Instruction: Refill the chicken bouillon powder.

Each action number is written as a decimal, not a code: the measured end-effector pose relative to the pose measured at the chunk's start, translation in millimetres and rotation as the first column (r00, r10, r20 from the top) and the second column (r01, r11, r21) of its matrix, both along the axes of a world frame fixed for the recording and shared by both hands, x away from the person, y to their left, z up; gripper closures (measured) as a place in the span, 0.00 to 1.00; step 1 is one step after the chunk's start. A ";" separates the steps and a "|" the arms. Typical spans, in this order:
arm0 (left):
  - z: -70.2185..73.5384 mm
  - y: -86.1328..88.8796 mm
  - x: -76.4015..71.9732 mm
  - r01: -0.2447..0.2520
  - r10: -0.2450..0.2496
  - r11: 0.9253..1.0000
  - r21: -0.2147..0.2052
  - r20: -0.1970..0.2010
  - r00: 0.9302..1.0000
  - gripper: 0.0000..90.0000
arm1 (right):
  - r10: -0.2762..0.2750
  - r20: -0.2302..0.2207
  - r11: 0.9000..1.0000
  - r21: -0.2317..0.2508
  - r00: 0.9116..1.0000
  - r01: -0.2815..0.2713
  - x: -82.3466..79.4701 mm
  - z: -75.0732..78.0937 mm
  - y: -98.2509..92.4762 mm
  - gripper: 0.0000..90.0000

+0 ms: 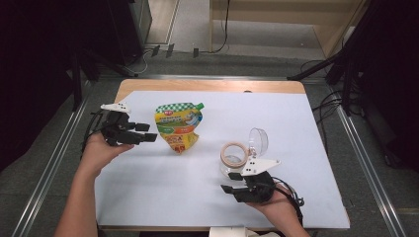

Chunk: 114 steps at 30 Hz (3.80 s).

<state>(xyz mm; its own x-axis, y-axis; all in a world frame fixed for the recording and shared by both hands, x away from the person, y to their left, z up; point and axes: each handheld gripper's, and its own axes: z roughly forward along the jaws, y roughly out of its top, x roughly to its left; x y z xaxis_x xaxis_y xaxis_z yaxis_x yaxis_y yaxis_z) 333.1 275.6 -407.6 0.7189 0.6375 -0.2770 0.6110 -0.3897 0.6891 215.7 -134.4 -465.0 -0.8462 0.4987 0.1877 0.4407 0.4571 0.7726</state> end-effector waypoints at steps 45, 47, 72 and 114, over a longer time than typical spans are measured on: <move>-4.4 -63.4 11.0 -0.023 0.025 0.998 -0.057 0.030 0.999 0.99 | 0.039 0.013 0.997 0.063 0.999 -0.040 17.6 -6.4 71.3 0.58; -2.1 -65.2 9.3 -0.025 0.028 0.998 -0.054 0.042 0.999 0.99 | 0.033 0.010 0.997 0.063 0.999 -0.034 17.6 -7.1 69.8 0.59; 57.8 -80.7 -28.8 0.120 -0.118 0.991 -0.058 0.036 0.992 1.00 | 0.042 0.037 0.997 0.067 0.998 -0.045 12.5 -14.8 71.3 0.59; 83.8 -123.8 -67.1 0.177 -0.180 0.977 -0.120 -0.015 0.984 0.98 | 0.028 0.291 0.999 0.028 0.956 -0.038 -13.7 -13.7 92.5 0.75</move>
